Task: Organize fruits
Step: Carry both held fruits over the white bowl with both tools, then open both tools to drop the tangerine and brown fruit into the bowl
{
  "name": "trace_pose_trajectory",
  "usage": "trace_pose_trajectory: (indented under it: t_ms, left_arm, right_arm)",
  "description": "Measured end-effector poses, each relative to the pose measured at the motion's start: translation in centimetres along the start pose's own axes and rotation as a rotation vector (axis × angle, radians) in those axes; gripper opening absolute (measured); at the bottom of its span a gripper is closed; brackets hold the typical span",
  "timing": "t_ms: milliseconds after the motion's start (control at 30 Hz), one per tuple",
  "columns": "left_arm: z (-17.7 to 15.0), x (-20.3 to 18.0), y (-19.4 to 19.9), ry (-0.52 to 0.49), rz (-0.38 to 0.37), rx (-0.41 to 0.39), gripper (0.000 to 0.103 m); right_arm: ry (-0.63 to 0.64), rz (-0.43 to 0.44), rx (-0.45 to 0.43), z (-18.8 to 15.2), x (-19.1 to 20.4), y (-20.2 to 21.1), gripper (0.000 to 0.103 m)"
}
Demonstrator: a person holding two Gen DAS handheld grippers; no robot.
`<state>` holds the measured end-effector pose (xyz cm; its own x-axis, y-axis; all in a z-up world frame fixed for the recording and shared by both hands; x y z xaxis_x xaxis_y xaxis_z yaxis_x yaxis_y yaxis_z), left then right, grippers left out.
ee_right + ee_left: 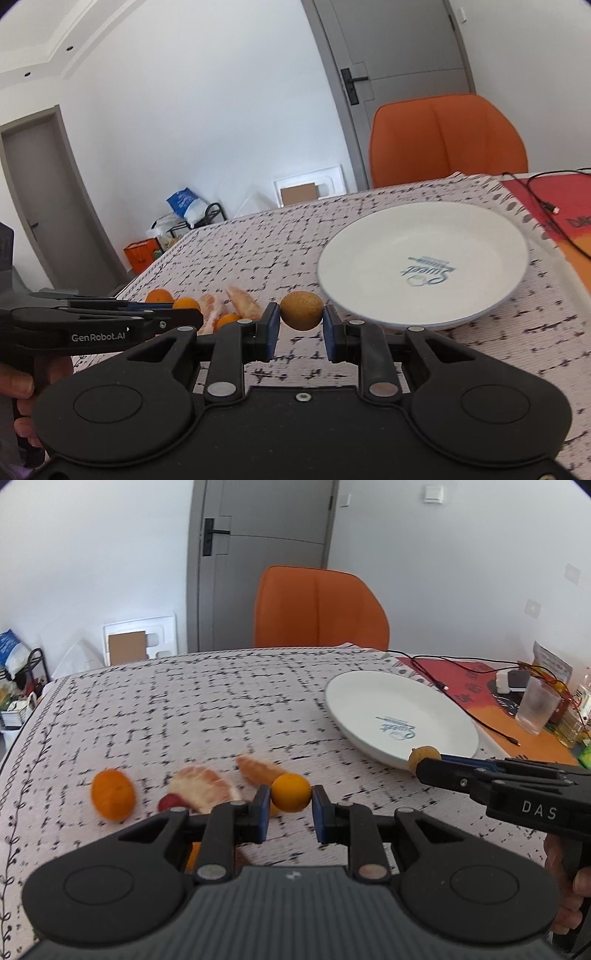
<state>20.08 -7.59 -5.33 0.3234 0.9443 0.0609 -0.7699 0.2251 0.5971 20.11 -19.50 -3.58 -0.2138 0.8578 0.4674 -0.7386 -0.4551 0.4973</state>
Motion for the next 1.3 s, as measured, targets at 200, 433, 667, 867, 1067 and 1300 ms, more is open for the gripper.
trace_pose_trajectory:
  t_ms: [200,433,667,867,1067,1300]
  left_arm:
    - [1.1,-1.6,-0.8,-0.028,-0.02,-0.012,0.022]
    - [2.3,-3.0,-1.8,-0.063,-0.036,-0.016,0.022]
    - [3.6,-4.6,-3.3,-0.104,-0.056,-0.02,0.022]
    - [4.5,-5.3,-4.9,-0.117,-0.068,-0.01,0.022]
    - [5.4,-6.2,-6.0,-0.136,-0.077,-0.011,0.022]
    - [6.0,-7.0,-6.9,-0.154,-0.095,-0.005,0.023]
  right_arm:
    - [-0.011,-0.018,-0.028,0.5,-1.5,1.3,0.023]
    - [-0.035,-0.044,-0.052,1.1,-3.5,2.2,0.023]
    - [-0.063,-0.069,-0.063,1.5,-5.3,2.4,0.023]
    - [-0.078,-0.082,-0.061,1.6,-6.5,2.1,0.023]
    - [-0.086,-0.081,-0.056,1.6,-7.1,1.7,0.027]
    - [-0.093,-0.089,-0.068,1.5,-7.3,2.4,0.029]
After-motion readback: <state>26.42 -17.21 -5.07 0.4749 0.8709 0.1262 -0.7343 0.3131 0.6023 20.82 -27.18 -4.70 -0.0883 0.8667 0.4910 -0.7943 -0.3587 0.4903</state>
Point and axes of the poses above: each gripper's, at about its wrist camera, not at the fingertips, and y roughly against the way its jaws point, x to its left, z to its top, the point moved 5 cm from there along -y, roughly the way its jaws point, and after that the axes turned 11 degrees about -y, right-handed, at the moved point
